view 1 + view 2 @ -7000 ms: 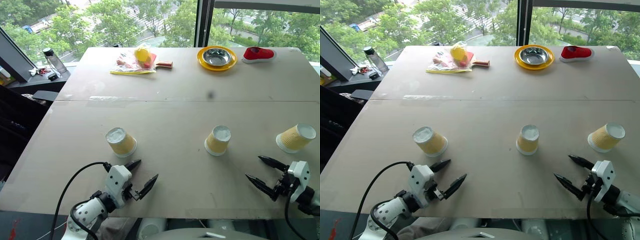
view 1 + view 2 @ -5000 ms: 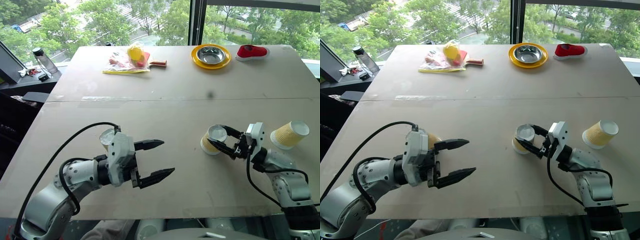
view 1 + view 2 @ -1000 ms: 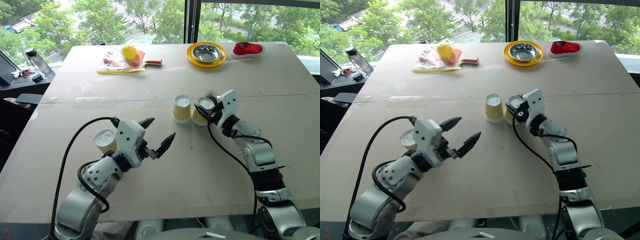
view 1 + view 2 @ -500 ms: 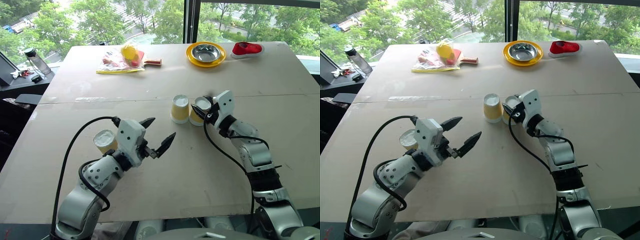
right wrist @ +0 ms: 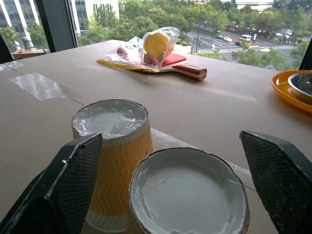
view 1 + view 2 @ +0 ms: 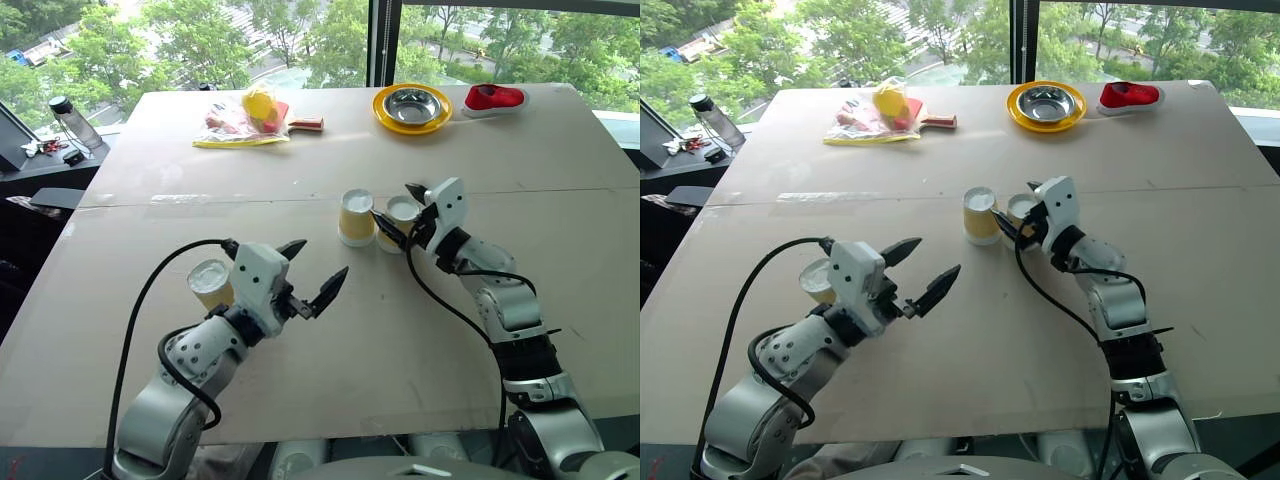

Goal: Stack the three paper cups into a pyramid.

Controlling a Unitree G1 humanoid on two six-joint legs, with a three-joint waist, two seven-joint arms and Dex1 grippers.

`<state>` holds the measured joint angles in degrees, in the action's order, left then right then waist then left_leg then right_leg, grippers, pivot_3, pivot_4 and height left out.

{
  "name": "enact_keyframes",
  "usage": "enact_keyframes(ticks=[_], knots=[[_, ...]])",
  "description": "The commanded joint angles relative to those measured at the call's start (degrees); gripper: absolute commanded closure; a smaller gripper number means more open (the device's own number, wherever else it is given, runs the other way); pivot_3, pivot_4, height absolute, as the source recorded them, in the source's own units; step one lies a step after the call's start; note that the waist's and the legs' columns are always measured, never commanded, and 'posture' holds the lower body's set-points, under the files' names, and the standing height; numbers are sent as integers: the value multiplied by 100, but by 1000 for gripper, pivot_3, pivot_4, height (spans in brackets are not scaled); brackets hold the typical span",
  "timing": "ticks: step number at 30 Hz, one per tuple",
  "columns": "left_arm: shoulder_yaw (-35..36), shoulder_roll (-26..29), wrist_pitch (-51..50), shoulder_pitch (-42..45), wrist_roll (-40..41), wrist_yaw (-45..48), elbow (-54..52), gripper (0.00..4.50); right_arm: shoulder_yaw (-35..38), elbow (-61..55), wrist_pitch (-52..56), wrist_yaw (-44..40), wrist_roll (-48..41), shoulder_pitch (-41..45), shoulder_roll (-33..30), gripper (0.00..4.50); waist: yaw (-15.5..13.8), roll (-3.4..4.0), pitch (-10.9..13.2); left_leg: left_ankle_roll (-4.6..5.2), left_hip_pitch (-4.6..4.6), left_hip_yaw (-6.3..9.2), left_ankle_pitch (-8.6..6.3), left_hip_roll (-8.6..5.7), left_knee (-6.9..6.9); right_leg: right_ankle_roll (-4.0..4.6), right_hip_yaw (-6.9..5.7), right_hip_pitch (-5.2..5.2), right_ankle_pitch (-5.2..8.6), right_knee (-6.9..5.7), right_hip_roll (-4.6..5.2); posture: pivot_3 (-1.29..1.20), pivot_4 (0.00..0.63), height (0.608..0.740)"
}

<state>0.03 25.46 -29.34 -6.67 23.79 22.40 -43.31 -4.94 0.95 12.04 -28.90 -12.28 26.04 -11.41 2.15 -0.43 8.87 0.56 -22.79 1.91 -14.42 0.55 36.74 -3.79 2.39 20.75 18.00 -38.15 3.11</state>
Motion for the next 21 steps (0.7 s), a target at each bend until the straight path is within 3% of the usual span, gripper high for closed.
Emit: enact_keyframes(ticks=[1, 8, 12, 14, 18, 21], knots=[[122, -70, 186, -37, -13, -80, -298, 0, 307, -528, -238, -199, -280, -64, -152, 51, -1, 0, 0, 0, 0, 0, 0, 0, 0, 0, 1, 0, 0, 0, 0, 0, 150, 740], [165, -416, 480, -705, -202, -465, -743, 0, 908, -1321, -25, -1147, -1357, -634, -857, 51, -4, -1, 0, 2, -5, 1, -2, 1, -2, 0, 0, -1, 0, 8, 4, 0, 150, 740], [309, -1185, 1556, -2193, -1032, -1187, -1178, 0, 1529, -1675, 186, -3012, -2534, -1547, -1993, 51, -24, -4, 0, 9, -6, -1, -6, 2, -4, 0, 0, -9, 0, 22, 7, 0, 150, 740], [259, -1593, 1964, -2801, -1265, -1445, -1222, 0, 1584, -1784, 262, -3479, -2800, -1890, -2330, 51, -56, -7, 3, 25, -17, -1, -16, 0, -4, 0, 7, -16, 0, 43, 23, 0, 150, 740], [234, -2149, 2717, -3682, -1888, -1865, -1147, 0, 1585, -1972, 331, -3920, -3075, -2260, -2572, 51, -73, -17, 9, 26, 8, -3, -16, 0, 2, 5, 11, -35, 1, 32, 14, 0, 150, 740], [417, -2300, 2865, -3728, -2051, -2009, -890, 0, 1514, -2071, 370, -3967, -3138, -2292, -2539, 51, -116, -19, 10, 26, 20, 2, -16, 0, 18, 8, 4, -51, 3, 31, 0, 0, 150, 740]])
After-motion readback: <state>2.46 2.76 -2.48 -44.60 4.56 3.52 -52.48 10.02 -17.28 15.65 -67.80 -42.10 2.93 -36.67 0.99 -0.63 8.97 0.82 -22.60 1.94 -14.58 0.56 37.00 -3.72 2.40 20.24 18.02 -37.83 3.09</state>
